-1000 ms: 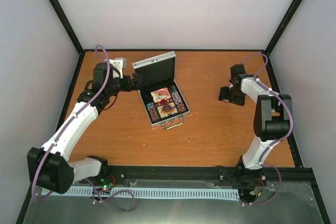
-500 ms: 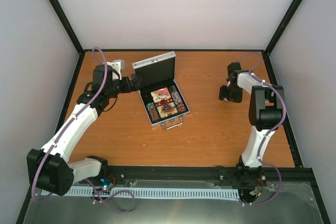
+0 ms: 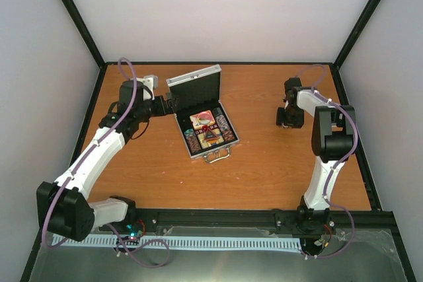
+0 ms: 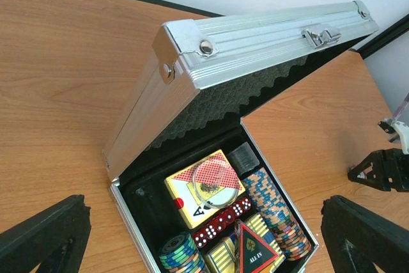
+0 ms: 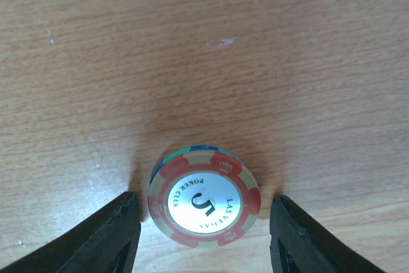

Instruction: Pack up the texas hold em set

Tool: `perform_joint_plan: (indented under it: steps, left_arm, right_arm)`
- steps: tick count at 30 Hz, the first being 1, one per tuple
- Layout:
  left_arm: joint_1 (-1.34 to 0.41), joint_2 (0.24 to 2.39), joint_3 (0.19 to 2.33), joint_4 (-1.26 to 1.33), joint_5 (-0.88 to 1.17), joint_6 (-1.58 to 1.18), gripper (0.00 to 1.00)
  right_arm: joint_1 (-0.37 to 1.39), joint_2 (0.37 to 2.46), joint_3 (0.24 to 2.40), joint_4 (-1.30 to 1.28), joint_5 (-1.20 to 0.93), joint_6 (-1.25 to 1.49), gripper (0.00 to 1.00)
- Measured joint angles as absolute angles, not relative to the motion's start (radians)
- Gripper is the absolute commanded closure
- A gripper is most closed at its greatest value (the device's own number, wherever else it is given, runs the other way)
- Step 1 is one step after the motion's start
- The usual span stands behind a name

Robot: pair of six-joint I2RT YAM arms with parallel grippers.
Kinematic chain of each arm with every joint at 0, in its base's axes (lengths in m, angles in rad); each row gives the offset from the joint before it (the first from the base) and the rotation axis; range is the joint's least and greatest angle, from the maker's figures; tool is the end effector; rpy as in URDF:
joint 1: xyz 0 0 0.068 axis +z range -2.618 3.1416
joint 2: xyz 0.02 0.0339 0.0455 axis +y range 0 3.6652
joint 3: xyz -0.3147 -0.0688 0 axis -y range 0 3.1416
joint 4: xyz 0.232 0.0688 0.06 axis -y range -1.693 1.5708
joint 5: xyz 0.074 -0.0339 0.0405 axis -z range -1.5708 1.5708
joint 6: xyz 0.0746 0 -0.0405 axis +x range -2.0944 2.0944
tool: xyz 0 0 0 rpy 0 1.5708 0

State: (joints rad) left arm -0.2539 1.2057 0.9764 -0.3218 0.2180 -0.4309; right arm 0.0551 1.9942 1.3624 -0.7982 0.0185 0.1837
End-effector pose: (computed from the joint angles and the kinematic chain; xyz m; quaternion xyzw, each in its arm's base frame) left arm 0.2595 -0.0840 0.3363 -0.0238 0.8689 -0.2523 0.4251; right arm 0.3923 0.0203 0.1647 0.0647 0.9954 -0.0008 0.0709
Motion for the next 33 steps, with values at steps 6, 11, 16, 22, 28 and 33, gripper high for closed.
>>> perform_joint_plan:
  steps: [6,11,16,22,28,33]
  left_arm:
    - [-0.253,1.213,0.978,-0.322,0.233,-0.431,0.00]
    - [-0.253,1.226,0.980,-0.322,0.248,-0.431,0.00]
    - [-0.253,1.231,0.980,-0.322,0.261,-0.432,0.00]
    - [-0.253,1.239,0.980,-0.322,0.281,-0.433,0.00]
    - [-0.253,1.239,0.979,-0.322,0.302,-0.433,0.00]
    - [-0.253,1.239,0.967,-0.322,0.329,-0.441,0.00]
  right_arm:
    - [0.055,2.005,1.378,-0.800,0.019,0.179,0.49]
    - [0.056,2.008,1.381,-0.801,0.019,0.178,0.50]
    - [0.064,2.008,1.378,-0.796,0.027,0.176,0.54]
    - [0.075,2.008,1.378,-0.796,0.038,0.172,0.59]
    - [0.078,2.006,1.378,-0.796,0.036,0.161,0.62]
    - [0.109,1.989,1.359,-0.802,0.015,0.157,0.62]
